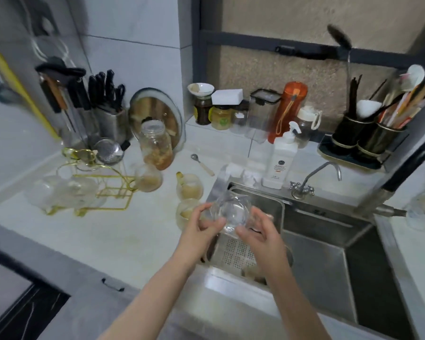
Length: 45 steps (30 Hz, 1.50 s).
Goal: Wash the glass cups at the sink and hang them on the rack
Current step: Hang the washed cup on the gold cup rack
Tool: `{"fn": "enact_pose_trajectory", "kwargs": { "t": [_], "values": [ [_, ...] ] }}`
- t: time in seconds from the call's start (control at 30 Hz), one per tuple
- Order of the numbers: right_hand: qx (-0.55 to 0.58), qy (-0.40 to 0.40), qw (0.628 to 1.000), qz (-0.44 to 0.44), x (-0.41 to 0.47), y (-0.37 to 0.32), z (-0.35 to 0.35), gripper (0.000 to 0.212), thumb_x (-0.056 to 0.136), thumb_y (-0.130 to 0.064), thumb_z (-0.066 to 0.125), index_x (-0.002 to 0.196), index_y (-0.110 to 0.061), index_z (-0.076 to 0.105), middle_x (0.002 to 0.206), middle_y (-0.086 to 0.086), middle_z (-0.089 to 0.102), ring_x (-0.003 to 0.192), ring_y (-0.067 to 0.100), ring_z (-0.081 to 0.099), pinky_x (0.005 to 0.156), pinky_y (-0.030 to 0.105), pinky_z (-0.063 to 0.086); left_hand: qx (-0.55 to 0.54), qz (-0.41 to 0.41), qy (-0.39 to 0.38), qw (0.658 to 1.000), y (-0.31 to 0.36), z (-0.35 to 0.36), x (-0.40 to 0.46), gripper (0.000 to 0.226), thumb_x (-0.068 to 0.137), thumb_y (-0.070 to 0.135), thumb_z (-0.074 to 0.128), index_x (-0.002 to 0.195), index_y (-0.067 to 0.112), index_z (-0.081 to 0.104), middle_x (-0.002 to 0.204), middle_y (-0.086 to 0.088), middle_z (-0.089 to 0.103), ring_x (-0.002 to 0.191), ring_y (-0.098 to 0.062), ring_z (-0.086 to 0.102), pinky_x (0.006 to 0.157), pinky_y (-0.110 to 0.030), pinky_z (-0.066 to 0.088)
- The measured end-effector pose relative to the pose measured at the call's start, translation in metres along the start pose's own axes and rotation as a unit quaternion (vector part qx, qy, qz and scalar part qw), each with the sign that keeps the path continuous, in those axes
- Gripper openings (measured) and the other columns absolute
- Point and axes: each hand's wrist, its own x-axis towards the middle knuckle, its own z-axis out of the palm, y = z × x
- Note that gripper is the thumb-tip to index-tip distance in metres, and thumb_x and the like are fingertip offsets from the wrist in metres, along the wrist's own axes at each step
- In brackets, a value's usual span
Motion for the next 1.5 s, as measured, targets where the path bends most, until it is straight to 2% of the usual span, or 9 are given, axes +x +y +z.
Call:
{"fn": "enact_pose_trajectory", "kwargs": {
  "t": [0.1,0.23,0.4,0.63,0.77,0.93,1.13,1.3,1.5],
  "values": [
    [0.029,-0.045,0.998,-0.015,0.001,-0.009,0.058,0.057,0.085,-0.012,0.068,0.134,-0.029,0.043,0.109,-0.021,0.058,0.078,-0.022,0.06,0.064,0.001,0.046,0.0,0.005,0.042,0.999,0.004,-0.06,-0.011,0.043,0.084,0.024,0.07,0.121,0.029,0.049,0.08,0.0,0.063,0.063,0.008,0.058,0.063,-0.004,0.043],
    [0.026,-0.112,0.993,-0.015,0.007,-0.018,0.135,0.055,0.085,-0.011,0.068,0.134,-0.026,0.047,0.083,-0.024,0.07,0.081,-0.014,0.065,0.08,0.013,0.051,-0.007,-0.007,0.121,0.993,0.008,-0.137,-0.028,0.044,0.082,0.03,0.071,0.12,0.032,0.049,0.089,-0.007,0.068,0.077,-0.006,0.061,0.073,-0.018,0.043],
    [0.001,-0.187,0.982,-0.016,0.023,-0.025,0.215,0.052,0.087,-0.011,0.067,0.134,-0.022,0.05,0.114,-0.01,0.062,0.08,-0.007,0.067,0.069,0.005,0.047,-0.026,-0.018,0.199,0.98,0.009,-0.207,-0.034,0.046,0.082,0.028,0.072,0.121,0.028,0.049,0.098,-0.012,0.07,0.08,-0.015,0.061,0.078,-0.026,0.046],
    [-0.04,-0.213,0.976,0.006,0.069,-0.02,0.285,0.045,0.084,-0.014,0.069,0.124,-0.022,0.053,0.105,-0.01,0.06,0.082,0.003,0.063,0.074,0.015,0.044,-0.063,-0.022,0.273,0.96,0.005,-0.259,-0.002,0.037,0.089,0.021,0.064,0.12,0.018,0.045,0.101,0.0,0.06,0.069,-0.013,0.057,0.071,-0.023,0.047],
    [-0.038,-0.216,0.975,0.045,0.103,-0.009,0.31,0.041,0.084,-0.009,0.068,0.118,-0.019,0.046,0.119,0.001,0.056,0.096,0.015,0.062,0.084,0.024,0.045,-0.054,-0.065,0.28,0.956,-0.001,-0.279,0.027,0.037,0.089,0.021,0.064,0.12,0.014,0.045,0.098,-0.002,0.06,0.074,-0.013,0.06,0.066,-0.021,0.045],
    [-0.044,-0.226,0.971,0.063,0.143,0.01,0.328,0.035,0.087,0.0,0.061,0.111,-0.019,0.044,0.101,-0.009,0.055,0.08,-0.002,0.057,0.063,0.006,0.046,-0.048,-0.101,0.279,0.954,-0.013,-0.289,0.068,0.035,0.09,0.013,0.062,0.12,0.012,0.045,0.086,-0.003,0.058,0.069,-0.016,0.057,0.066,-0.024,0.046],
    [-0.052,-0.229,0.967,0.101,0.169,0.033,0.339,0.037,0.085,-0.002,0.063,0.115,-0.019,0.049,0.117,0.004,0.058,0.094,0.019,0.061,0.088,0.036,0.046,-0.048,-0.14,0.285,0.947,-0.026,-0.294,0.098,0.033,0.09,0.004,0.059,0.119,0.011,0.046,0.074,-0.006,0.059,0.064,-0.021,0.055,0.062,-0.027,0.045],
    [-0.08,-0.218,0.963,0.138,0.177,0.046,0.345,0.046,0.086,-0.011,0.064,0.128,-0.014,0.049,0.127,0.001,0.055,0.116,0.021,0.058,0.1,0.042,0.046,-0.026,-0.17,0.281,0.944,-0.038,-0.303,0.111,0.028,0.089,0.014,0.063,0.113,0.011,0.05,0.078,-0.01,0.062,0.066,-0.026,0.059,0.07,-0.036,0.049],
    [-0.097,-0.184,0.966,0.151,0.18,0.049,0.356,0.041,0.085,-0.009,0.064,0.123,-0.016,0.048,0.121,-0.003,0.055,0.095,0.014,0.059,0.086,0.033,0.045,0.059,-0.169,0.245,0.953,-0.049,-0.316,0.122,0.025,0.089,0.022,0.063,0.109,0.015,0.051,0.081,-0.008,0.066,0.072,-0.026,0.066,0.075,-0.036,0.051]
  ]
}}
